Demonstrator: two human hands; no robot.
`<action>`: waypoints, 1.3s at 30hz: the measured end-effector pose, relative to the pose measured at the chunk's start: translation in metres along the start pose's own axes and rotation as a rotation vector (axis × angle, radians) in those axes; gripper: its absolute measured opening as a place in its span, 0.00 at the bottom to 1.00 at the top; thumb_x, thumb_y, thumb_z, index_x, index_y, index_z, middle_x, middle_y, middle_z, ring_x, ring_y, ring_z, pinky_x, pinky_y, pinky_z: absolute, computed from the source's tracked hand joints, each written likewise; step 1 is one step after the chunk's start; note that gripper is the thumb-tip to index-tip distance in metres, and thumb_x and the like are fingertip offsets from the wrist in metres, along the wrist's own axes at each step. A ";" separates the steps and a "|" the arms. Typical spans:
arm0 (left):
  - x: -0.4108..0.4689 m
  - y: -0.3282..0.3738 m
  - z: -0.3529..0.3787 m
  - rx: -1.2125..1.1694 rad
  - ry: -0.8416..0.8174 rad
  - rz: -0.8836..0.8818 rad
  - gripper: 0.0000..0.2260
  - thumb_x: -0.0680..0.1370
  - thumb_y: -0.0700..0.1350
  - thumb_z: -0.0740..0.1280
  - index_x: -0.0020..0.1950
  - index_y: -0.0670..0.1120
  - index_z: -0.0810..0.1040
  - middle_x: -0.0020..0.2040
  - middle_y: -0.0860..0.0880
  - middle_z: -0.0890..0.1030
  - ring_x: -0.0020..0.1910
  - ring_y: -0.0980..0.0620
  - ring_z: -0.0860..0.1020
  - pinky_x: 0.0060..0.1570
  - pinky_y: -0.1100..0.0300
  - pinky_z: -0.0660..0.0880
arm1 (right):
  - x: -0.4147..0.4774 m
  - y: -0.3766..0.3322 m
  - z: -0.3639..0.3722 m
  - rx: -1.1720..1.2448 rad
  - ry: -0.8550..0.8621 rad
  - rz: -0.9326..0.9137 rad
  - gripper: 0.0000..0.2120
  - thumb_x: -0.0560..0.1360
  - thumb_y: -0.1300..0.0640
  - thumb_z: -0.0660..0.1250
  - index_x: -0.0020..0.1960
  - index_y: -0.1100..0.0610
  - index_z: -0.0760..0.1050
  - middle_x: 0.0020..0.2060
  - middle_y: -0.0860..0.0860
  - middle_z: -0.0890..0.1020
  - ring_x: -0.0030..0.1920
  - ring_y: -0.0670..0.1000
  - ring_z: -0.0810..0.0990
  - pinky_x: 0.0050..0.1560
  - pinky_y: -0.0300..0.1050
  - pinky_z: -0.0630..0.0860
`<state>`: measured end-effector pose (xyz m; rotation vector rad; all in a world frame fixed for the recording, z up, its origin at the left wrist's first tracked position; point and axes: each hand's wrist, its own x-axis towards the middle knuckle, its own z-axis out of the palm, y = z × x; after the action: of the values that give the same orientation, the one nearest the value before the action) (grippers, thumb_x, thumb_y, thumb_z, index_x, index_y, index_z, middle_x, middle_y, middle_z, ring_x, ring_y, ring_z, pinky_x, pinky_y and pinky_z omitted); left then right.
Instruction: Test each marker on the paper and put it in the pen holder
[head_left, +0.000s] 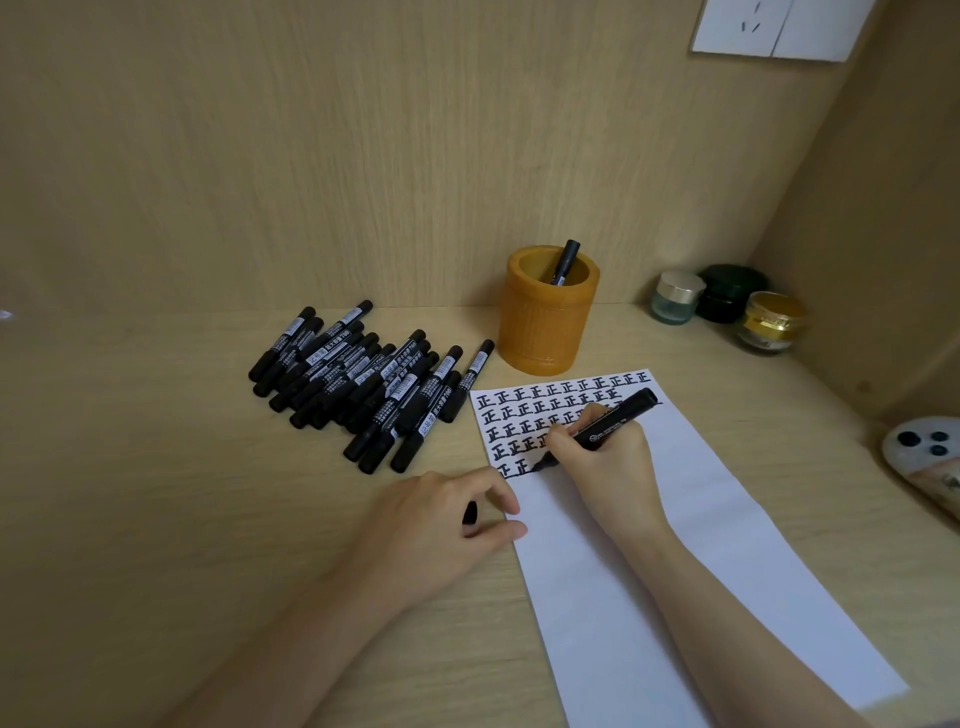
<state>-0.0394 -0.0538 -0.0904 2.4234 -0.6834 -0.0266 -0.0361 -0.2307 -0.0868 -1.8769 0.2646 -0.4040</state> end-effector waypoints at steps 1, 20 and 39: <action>0.000 0.000 0.000 -0.001 0.001 0.001 0.09 0.71 0.61 0.68 0.47 0.59 0.76 0.23 0.53 0.68 0.29 0.62 0.71 0.29 0.68 0.61 | 0.000 0.000 0.000 -0.003 0.009 0.007 0.11 0.72 0.63 0.68 0.36 0.69 0.71 0.29 0.54 0.76 0.29 0.45 0.69 0.29 0.36 0.66; 0.000 0.003 -0.006 -0.674 -0.003 -0.018 0.17 0.73 0.36 0.70 0.58 0.47 0.69 0.47 0.52 0.84 0.49 0.57 0.81 0.53 0.65 0.74 | 0.001 -0.012 -0.016 0.681 -0.180 0.129 0.12 0.78 0.56 0.63 0.38 0.59 0.68 0.23 0.52 0.68 0.23 0.49 0.63 0.23 0.37 0.60; 0.001 0.003 0.003 -0.814 0.155 -0.037 0.08 0.68 0.44 0.72 0.43 0.45 0.75 0.41 0.48 0.85 0.38 0.50 0.81 0.38 0.63 0.75 | -0.015 -0.021 -0.002 0.464 -0.259 -0.083 0.13 0.68 0.58 0.73 0.30 0.58 0.72 0.20 0.56 0.72 0.19 0.49 0.66 0.23 0.38 0.65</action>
<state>-0.0402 -0.0579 -0.0913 1.6334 -0.4366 -0.1079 -0.0506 -0.2195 -0.0685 -1.4643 -0.0789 -0.2474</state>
